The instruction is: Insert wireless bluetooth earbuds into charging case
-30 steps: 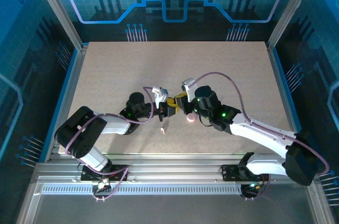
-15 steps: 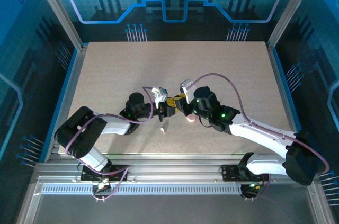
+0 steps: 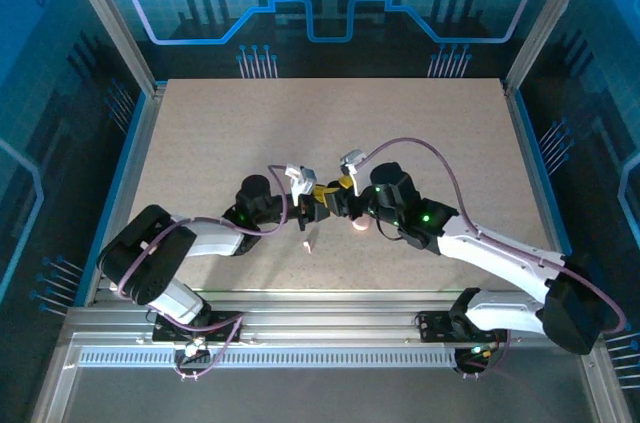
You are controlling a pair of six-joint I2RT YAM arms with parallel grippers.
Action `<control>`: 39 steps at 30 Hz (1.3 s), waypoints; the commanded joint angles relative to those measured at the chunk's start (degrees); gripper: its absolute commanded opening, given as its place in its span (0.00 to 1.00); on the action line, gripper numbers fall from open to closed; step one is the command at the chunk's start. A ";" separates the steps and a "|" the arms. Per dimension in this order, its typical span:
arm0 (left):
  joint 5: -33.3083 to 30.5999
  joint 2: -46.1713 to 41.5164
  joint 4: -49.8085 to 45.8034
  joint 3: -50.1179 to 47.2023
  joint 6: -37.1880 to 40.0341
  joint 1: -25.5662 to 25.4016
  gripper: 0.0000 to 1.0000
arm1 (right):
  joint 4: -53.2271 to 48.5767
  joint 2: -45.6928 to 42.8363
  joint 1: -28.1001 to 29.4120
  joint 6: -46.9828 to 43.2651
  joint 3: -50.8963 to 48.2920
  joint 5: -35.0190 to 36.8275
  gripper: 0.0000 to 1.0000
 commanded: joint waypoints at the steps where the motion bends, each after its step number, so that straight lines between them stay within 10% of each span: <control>1: 0.24 -2.26 -0.66 -1.75 5.19 -0.38 0.18 | -1.47 -3.58 -2.28 2.81 1.40 -5.31 0.53; 21: -2.12 -11.49 -12.38 -5.89 19.20 -1.67 0.18 | -24.55 -10.81 -7.57 8.88 6.82 -19.92 0.46; 39: -3.31 -14.41 -15.45 -5.79 20.42 -3.00 0.18 | -10.72 -6.64 -6.17 21.47 1.11 -27.70 0.46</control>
